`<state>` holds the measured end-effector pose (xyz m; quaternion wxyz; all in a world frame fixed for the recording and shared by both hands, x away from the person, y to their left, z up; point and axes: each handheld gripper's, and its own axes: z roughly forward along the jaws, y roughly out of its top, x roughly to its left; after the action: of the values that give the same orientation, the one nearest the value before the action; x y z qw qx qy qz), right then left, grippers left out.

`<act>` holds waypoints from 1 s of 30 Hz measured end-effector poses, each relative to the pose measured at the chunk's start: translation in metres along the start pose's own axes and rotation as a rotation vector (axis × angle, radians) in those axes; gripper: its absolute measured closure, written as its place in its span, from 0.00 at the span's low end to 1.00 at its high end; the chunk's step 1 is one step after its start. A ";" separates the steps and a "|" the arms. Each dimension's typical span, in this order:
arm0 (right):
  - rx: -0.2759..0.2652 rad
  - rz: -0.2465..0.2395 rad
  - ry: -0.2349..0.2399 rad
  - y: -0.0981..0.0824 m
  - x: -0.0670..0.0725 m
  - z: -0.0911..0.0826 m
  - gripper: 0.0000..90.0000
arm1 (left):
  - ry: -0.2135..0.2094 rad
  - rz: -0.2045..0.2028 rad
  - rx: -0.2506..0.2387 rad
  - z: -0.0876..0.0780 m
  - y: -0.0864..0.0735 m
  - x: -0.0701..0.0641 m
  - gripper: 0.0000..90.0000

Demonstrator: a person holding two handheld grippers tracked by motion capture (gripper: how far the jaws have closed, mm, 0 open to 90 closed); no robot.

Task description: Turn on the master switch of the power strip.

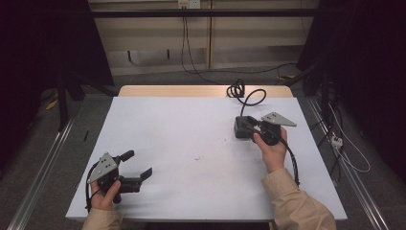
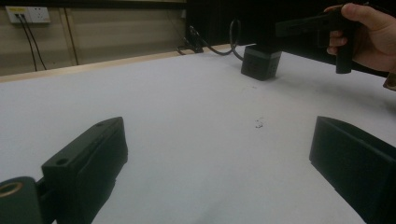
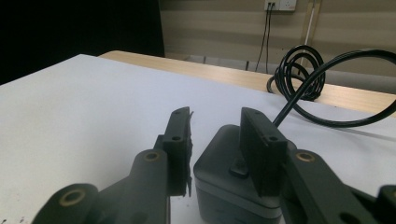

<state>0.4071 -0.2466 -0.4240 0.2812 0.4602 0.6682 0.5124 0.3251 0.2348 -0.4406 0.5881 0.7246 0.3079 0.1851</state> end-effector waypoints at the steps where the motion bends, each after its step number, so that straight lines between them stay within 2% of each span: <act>1: -0.001 0.004 0.002 0.000 0.000 0.000 0.73 | 0.001 -0.002 0.000 0.000 0.000 0.000 0.04; 18: -0.002 0.012 0.004 0.001 -0.005 0.003 0.81 | 0.002 -0.003 0.005 0.002 -0.001 0.000 0.04; 30: 0.013 0.007 0.023 0.004 -0.006 0.006 0.85 | -0.001 -0.010 0.003 0.002 -0.001 0.000 0.04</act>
<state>0.4160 -0.2494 -0.4227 0.2687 0.4584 0.6733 0.5142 0.3257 0.2336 -0.4423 0.5879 0.7241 0.3114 0.1817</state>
